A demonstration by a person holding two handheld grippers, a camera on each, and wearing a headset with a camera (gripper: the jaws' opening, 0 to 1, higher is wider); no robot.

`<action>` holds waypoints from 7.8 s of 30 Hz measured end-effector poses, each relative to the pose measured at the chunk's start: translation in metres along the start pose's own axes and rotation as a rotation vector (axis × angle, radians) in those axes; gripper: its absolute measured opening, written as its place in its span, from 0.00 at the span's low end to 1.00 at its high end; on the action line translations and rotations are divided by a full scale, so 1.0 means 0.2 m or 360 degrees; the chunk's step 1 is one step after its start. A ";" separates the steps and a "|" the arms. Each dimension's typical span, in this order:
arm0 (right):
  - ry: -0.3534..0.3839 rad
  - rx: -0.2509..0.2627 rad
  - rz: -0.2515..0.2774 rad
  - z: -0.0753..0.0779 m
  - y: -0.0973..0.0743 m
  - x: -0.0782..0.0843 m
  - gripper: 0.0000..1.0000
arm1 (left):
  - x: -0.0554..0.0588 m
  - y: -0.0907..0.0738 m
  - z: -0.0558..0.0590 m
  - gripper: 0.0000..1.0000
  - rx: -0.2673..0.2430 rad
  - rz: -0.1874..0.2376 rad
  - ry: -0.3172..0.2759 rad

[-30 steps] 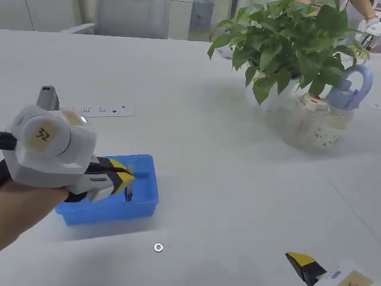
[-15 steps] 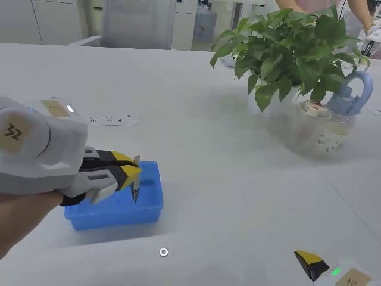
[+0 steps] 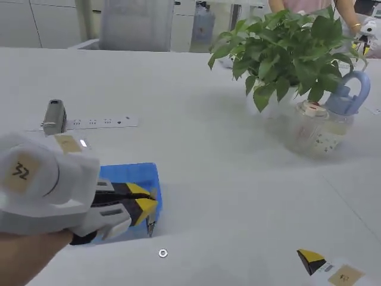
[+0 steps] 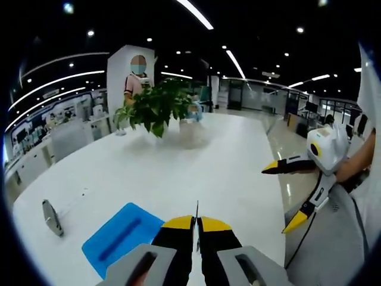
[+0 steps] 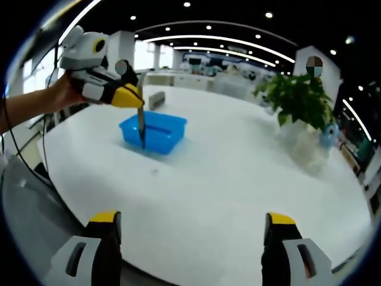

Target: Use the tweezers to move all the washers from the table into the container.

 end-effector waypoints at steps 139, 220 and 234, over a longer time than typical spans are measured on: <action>-0.0190 -0.0230 0.0224 -0.09 -0.08 -0.35 0.60 | -0.23 -0.25 -0.01 0.00 0.0057 0.0214 0.0165; -0.1789 -0.1261 -0.0683 -0.78 0.59 -0.20 0.03 | 0.58 -1.04 0.10 0.99 -0.1255 0.0260 -0.0645; -0.1631 -0.1210 -0.0549 -0.78 0.55 -0.22 0.12 | 0.58 -1.04 0.10 0.99 -0.1247 0.0233 -0.0646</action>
Point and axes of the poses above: the centre of the closed fingertips' face, and the gripper's own axes: y roughly forward along the fingers, z roughly to its right, x roughly out of its underside, the point moved 1 cm from there along -y, roughly backward along the fingers, and after that the axes turned 6 degrees about -y, right-handed, at the moved point
